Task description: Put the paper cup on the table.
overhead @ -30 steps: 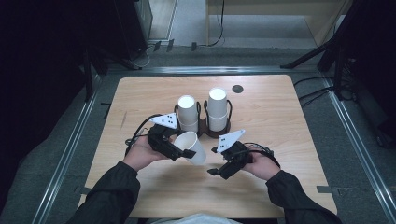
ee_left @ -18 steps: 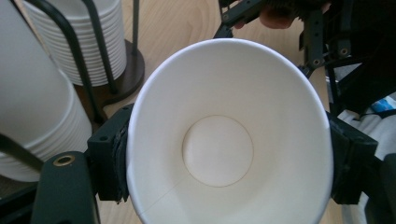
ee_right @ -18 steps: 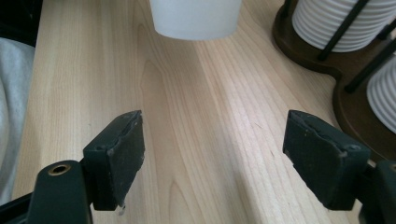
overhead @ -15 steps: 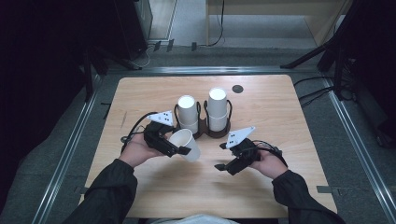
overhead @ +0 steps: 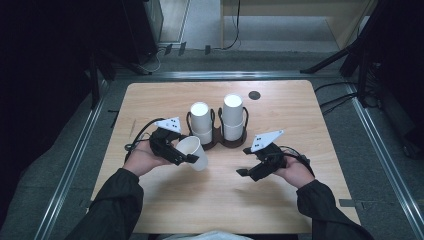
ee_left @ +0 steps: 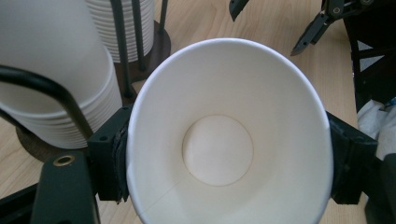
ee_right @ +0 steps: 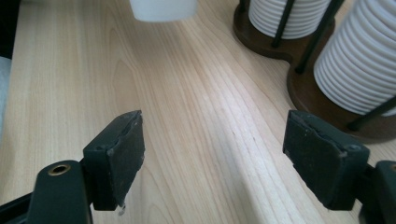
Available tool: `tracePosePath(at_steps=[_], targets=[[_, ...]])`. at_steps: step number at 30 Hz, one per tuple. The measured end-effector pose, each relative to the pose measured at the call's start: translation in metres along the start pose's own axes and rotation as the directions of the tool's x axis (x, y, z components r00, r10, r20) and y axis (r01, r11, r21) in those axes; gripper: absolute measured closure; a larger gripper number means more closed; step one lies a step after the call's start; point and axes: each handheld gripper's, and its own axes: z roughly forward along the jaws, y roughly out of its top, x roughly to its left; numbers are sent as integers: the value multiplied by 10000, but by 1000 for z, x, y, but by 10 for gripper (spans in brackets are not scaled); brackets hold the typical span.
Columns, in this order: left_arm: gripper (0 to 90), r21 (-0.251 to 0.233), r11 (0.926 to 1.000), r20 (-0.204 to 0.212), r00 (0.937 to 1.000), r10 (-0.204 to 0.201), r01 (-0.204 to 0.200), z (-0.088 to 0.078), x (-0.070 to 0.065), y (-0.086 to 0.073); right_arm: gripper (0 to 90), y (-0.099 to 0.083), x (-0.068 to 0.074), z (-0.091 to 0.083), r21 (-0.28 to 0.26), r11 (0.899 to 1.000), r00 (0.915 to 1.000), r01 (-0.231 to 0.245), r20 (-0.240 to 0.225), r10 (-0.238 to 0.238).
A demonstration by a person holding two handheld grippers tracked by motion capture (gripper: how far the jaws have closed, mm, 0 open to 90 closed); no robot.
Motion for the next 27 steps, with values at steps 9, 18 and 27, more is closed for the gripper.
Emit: tracePosePath(at_steps=[9, 18, 27], targets=[[202, 120, 9999, -199, 9998, -78, 81, -11, 7, -5, 211, -6, -10, -6, -14, 9997, 9994, -234, 245, 234], [203, -184, 9996, -527, 9983, -239, 230, -28, 12, -9, 210, -8, -14, -14, -313, 9988, 9984, -382, 394, 394], [203, -373, 9980, -910, 9944, -536, 504, -43, 22, -18, 210, -12, -21, -25, -677, 9959, 9955, -594, 692, 641]])
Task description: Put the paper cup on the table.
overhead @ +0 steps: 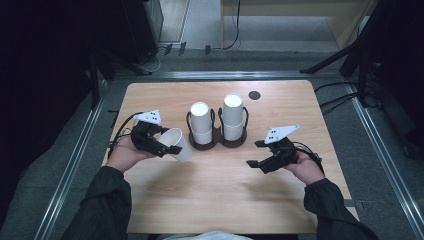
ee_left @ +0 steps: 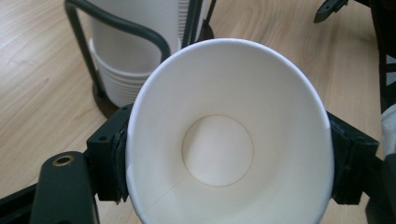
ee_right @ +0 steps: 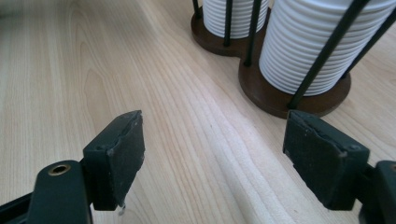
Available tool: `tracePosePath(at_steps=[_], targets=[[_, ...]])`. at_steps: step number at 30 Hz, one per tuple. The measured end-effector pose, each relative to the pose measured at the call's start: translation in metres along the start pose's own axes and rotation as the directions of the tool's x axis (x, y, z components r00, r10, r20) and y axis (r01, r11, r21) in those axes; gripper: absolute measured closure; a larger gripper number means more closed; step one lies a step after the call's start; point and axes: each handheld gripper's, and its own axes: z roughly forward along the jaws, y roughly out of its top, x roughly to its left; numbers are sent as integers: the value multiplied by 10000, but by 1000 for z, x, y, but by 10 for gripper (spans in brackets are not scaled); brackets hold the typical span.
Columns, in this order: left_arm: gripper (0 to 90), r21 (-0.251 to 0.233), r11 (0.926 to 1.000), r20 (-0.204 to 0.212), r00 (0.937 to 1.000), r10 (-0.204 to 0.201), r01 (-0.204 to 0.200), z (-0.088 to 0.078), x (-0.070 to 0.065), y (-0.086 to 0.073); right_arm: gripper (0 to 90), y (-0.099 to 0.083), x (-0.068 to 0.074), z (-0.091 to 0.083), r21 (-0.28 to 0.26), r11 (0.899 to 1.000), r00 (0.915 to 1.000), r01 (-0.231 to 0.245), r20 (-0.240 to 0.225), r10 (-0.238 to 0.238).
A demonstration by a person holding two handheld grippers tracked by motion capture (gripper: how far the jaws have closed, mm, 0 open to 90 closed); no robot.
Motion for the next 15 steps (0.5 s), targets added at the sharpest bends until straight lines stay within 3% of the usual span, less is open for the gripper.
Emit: tracePosePath(at_steps=[6, 15], targets=[[203, -210, 9994, -337, 9991, -275, 268, -12, 10, -7, 210, -2, -4, -3, -7, 10000, 9999, -98, 125, 98], [204, -295, 9965, -953, 9922, -807, 782, -25, 29, -21, 210, -5, -6, -2, 244, 9997, 9997, -99, 246, 93]])
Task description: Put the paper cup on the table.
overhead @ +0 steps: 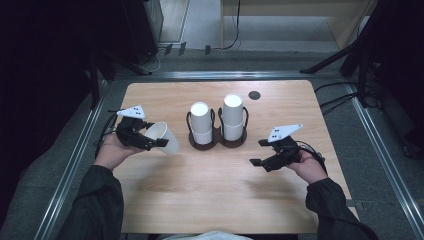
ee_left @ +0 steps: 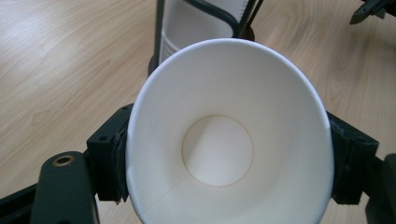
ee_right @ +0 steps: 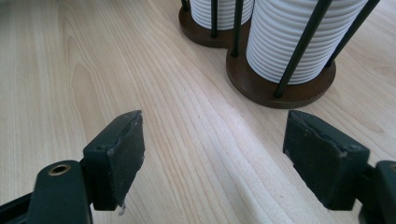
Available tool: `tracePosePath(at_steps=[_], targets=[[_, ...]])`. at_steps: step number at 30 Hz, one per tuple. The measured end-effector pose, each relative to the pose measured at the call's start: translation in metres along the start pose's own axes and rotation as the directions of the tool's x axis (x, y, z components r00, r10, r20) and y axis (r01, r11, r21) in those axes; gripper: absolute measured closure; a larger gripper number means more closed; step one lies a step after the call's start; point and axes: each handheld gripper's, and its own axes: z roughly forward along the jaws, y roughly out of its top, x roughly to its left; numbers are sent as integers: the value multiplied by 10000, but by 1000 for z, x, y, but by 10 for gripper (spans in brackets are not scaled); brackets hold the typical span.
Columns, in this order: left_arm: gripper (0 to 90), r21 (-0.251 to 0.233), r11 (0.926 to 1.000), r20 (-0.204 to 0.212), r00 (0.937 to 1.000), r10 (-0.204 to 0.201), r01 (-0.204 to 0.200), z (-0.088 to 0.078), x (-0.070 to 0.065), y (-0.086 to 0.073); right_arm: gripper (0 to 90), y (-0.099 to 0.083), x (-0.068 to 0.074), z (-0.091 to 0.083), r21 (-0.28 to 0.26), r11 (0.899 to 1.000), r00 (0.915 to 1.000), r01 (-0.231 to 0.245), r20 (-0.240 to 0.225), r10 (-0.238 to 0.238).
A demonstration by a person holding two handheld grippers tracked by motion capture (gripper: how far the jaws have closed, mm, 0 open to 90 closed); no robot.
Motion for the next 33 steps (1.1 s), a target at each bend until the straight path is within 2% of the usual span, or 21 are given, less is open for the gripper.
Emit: tracePosePath(at_steps=[5, 8, 13, 19, 28, 33], targets=[[203, 118, 9993, -406, 9986, -344, 349, -3, 11, -5, 211, 0, 2, 4, 206, 9998, 10000, 44, -32, -44], [203, 102, 9977, -688, 9955, -657, 665, -6, 17, -8, 211, 0, 2, 4, 224, 9997, 10000, 52, -54, -51], [203, 96, 9952, -1065, 9897, -954, 969, -10, 27, -12, 211, -1, 1, 4, 221, 9997, 10000, 45, -63, -44], [203, 139, 9910, -1514, 9799, -1296, 1332, -12, 40, -16, 210, 0, 2, 6, 233, 9997, 9999, 82, -93, -80], [201, 549, 9860, -2109, 9671, -1425, 1572, -9, 51, -23, 210, 0, 2, 7, 315, 9994, 9999, 134, -102, -130], [196, 705, 9789, -2543, 9524, -1685, 1920, -8, 56, -25, 210, 0, 3, 9, 420, 9989, 9997, 210, -125, -205]])
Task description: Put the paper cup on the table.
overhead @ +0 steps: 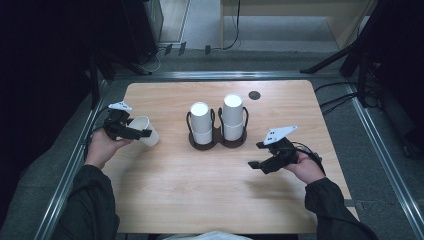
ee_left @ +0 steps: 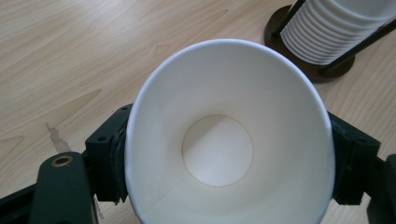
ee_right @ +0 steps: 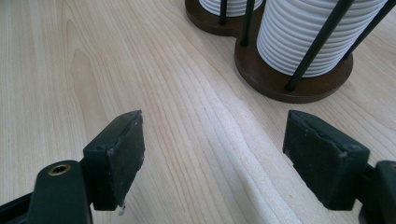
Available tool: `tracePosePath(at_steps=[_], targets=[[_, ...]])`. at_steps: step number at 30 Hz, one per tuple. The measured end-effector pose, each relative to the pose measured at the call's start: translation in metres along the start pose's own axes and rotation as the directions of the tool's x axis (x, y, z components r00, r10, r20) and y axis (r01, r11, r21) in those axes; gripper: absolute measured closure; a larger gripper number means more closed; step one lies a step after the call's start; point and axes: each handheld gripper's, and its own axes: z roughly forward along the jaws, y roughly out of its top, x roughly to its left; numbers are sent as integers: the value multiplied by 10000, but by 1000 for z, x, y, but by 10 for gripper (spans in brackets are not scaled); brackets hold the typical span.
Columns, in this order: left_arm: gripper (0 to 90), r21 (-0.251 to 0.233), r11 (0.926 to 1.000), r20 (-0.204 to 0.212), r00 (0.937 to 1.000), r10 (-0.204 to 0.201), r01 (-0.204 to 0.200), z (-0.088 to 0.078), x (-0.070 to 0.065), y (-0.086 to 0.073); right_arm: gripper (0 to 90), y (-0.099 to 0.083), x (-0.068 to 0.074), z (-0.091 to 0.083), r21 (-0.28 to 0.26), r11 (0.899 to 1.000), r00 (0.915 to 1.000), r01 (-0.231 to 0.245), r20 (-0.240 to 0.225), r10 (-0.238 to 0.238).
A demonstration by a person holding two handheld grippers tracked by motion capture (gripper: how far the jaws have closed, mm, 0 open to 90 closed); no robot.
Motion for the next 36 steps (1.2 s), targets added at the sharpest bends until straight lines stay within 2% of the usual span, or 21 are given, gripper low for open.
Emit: tracePosePath(at_steps=[7, 11, 16, 22, 29, 36], targets=[[187, 295, 9994, -308, 9994, -169, 178, 5, 3, -2, 211, 0, -1, -1, -54, 10000, 9999, 19, 99, -18], [182, 377, 9988, -316, 9990, -316, 328, 8, 4, -4, 211, 0, 0, -1, -87, 10000, 10000, 48, 86, -47], [177, 591, 9977, -398, 9987, -316, 339, 12, 3, -4, 211, 0, 0, -1, -74, 10000, 10000, 47, 89, -46], [173, 633, 9978, -454, 9989, -145, 173, 14, 0, -4, 211, 1, 1, 0, -47, 10000, 9999, 68, 105, -68], [166, 618, 9977, -582, 9980, -241, 277, 16, 0, -3, 211, 1, 1, 0, -44, 10000, 9999, 82, 100, -81], [152, 617, 9977, -424, 9988, -257, 283, 17, -1, -3, 211, 1, 1, 0, 2, 9999, 9999, 130, 71, -130]])
